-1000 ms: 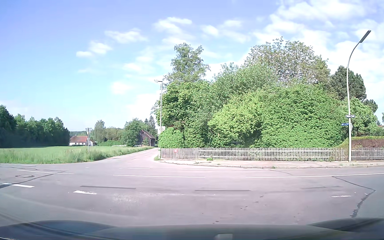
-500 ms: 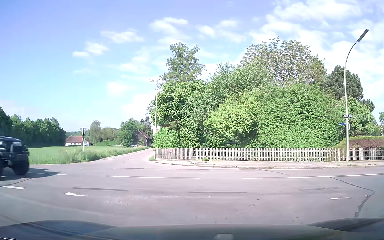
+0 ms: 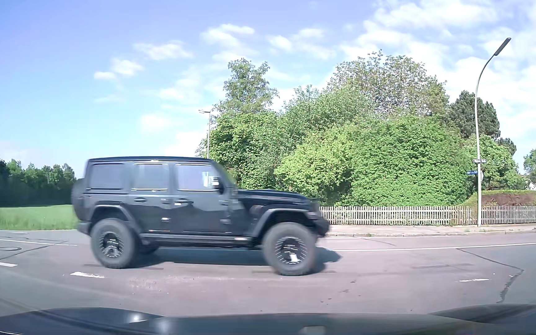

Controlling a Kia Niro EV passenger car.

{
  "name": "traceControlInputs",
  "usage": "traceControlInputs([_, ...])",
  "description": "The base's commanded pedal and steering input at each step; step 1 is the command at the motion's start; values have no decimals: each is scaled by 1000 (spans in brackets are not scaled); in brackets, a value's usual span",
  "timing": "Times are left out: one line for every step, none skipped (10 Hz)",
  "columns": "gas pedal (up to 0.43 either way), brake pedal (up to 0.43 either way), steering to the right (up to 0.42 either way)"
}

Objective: Follow the waypoints while adhering to traffic rules and regulations

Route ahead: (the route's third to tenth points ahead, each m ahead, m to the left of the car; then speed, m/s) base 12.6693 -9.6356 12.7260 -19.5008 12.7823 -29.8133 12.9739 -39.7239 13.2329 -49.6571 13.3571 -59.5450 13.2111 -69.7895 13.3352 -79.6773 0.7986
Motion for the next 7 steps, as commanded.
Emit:
traceControlInputs([177, 0, 383])
traceControlInputs([197, 0, 406])
traceControlInputs([197, 0, 431])
traceControlInputs([197, 0, 445])
traceControlInputs([197, 0, 447])
traceControlInputs([197, 0, 461])
traceControlInputs([220, 0, 484])
